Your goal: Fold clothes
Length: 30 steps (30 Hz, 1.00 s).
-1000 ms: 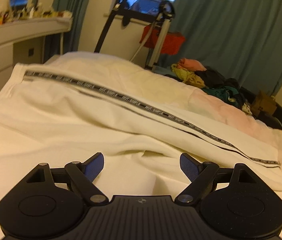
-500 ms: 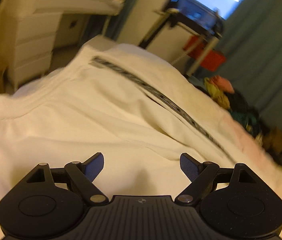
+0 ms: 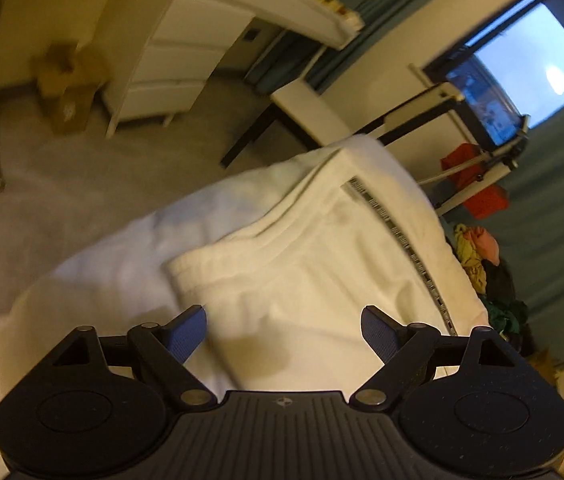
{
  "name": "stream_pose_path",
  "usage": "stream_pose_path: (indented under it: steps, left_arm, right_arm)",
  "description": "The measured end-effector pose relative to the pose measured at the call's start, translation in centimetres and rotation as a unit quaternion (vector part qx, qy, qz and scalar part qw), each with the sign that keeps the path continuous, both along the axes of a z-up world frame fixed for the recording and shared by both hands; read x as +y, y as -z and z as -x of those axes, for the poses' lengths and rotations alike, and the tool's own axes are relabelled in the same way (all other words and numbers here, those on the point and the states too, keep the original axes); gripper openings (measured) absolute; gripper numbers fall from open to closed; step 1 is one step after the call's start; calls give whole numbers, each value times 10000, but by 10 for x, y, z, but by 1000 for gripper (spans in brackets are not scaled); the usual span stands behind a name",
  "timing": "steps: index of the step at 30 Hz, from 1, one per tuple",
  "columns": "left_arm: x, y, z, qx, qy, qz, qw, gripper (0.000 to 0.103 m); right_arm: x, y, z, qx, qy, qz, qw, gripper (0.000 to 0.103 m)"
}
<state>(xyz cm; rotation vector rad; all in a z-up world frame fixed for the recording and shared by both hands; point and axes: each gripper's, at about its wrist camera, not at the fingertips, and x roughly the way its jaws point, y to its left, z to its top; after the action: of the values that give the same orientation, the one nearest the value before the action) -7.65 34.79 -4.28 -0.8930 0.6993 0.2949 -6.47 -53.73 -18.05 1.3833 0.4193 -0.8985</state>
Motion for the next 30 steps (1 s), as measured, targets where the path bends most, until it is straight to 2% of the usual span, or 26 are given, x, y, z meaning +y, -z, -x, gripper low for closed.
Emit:
stream_pose_path:
  steps: [4, 6, 7, 12, 14, 16, 17, 20, 21, 24, 27, 30]
  left_arm:
    - [6, 25, 10, -150, -110, 533, 9984, 82]
    - [2, 36, 13, -232, -151, 727, 9970, 75]
    - [0, 41, 13, -246, -124, 784, 9965, 74]
    - [-1, 56, -1, -261, 50, 998, 9947, 66]
    - [-1, 58, -8, -176, 44, 962, 9952, 58]
    - [-3, 59, -14, -78, -64, 887, 9960, 55]
    - [-4, 57, -16, -28, -102, 818, 9966, 50]
    - [-8, 50, -18, 85, -150, 558, 9983, 22]
    - [-8, 47, -17, 81, -155, 515, 9985, 18]
    - [-8, 30, -9, -101, -203, 401, 9989, 14]
    - [-10, 0, -8, -554, -208, 300, 9978, 13]
    - [-13, -32, -24, -920, -241, 160, 9953, 13]
  right_arm:
    - [0, -16, 2, -524, -117, 462, 9975, 9]
    - [2, -21, 1, -503, -171, 599, 9968, 9]
    - [3, -21, 0, -438, -187, 621, 9969, 9]
    - [3, -16, 3, -336, -83, 470, 9983, 9]
    - [3, -17, 3, -340, -87, 475, 9983, 9]
    - [2, -20, 1, -333, -148, 533, 9979, 9]
    - [1, -22, 0, -316, -229, 601, 9974, 9]
    - [-1, -28, -1, -236, -518, 818, 9950, 9]
    - [-1, -29, 2, -237, -583, 862, 9943, 9]
    - [0, -35, 13, -547, -547, 845, 9934, 8]
    - [3, -52, 15, -792, -638, 998, 9898, 8]
    - [5, -76, 6, -1007, -684, 1195, 9853, 8]
